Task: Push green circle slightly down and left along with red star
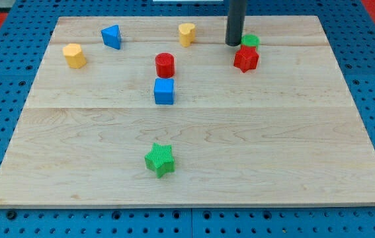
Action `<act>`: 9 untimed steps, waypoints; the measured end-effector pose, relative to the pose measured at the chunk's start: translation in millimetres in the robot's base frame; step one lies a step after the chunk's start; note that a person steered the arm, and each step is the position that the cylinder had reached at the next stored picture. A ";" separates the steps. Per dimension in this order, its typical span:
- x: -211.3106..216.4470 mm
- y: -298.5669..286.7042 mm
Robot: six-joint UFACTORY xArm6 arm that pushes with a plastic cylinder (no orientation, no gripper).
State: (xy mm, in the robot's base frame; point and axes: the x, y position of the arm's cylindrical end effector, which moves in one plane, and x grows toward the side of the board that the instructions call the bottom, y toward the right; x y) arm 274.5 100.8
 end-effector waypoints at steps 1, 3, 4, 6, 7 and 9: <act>19.4 14.6; -42.4 35.6; -18.1 66.0; 38.6 22.9; 29.8 35.4; -41.2 -36.2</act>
State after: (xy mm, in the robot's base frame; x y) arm 233.3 64.6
